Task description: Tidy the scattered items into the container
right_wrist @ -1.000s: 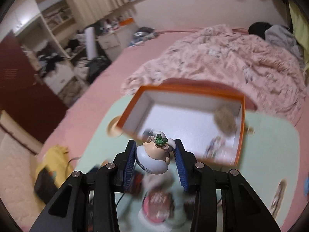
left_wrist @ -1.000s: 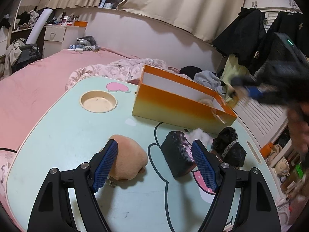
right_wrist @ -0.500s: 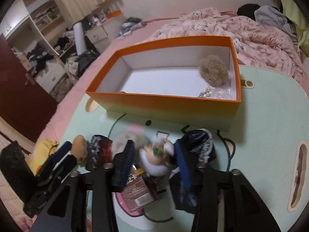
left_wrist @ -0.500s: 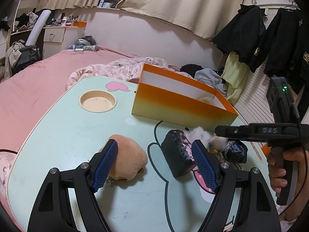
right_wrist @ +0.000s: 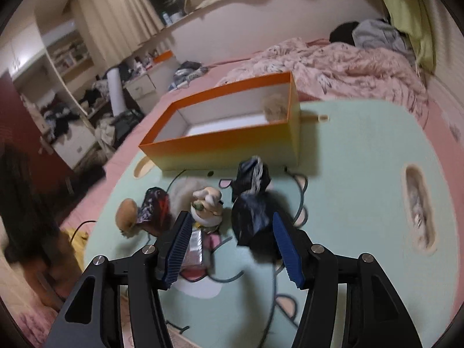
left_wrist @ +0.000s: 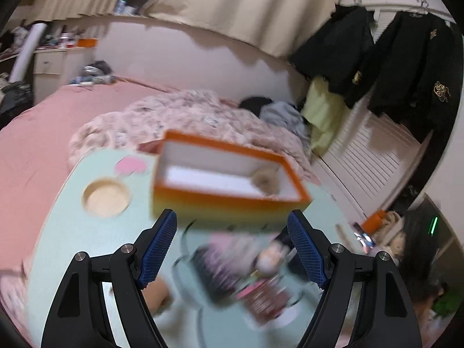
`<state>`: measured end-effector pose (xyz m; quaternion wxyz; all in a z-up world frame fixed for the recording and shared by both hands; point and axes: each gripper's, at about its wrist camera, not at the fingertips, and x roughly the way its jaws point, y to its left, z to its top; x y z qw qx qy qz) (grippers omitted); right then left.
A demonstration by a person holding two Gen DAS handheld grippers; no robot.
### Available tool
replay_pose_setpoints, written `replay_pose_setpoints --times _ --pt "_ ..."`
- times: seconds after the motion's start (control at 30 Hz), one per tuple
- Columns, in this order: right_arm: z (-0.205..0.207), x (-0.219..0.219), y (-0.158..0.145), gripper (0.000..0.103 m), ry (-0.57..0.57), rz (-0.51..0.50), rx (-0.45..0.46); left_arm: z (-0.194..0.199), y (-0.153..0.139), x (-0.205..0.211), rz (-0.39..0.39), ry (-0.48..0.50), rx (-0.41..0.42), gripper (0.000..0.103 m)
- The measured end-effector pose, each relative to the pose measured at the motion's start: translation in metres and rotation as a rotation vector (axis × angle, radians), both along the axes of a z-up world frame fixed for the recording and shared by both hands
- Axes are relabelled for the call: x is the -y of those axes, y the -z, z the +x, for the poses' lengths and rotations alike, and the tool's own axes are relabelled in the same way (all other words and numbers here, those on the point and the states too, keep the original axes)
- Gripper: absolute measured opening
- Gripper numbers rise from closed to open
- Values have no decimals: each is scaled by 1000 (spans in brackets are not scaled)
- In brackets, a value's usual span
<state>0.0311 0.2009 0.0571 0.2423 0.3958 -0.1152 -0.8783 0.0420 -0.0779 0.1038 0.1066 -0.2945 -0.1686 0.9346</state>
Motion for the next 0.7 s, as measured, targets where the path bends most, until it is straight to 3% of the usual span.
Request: replay_pose_setpoints --times 0.07,0.17,0.3,0.37,0.43,0.53,0.6,0.7 --pt "1 -2 4 58 6 -19 2 -36 -21 -19 -29 67 125 79" --pt "1 -6 5 58 7 -36 10 -102 -29 -59 20 256 319 73" --pt "4 -12 5 58 13 -60 9 -162 -1 -100 -79 268 515 53" --pt "4 -14 5 58 16 -68 13 -177 20 -112 -71 292 603 49" --pt "5 -16 5 58 22 -75 13 -184 33 -118 -38 308 633 49" --pt "6 -18 5 58 25 -82 12 -188 42 -124 -63 289 633 47" --pt "7 -17 4 58 25 -84 10 -190 50 -128 -86 284 647 33" --pt "7 -18 5 58 25 -90 11 -196 55 -125 -51 287 629 24"
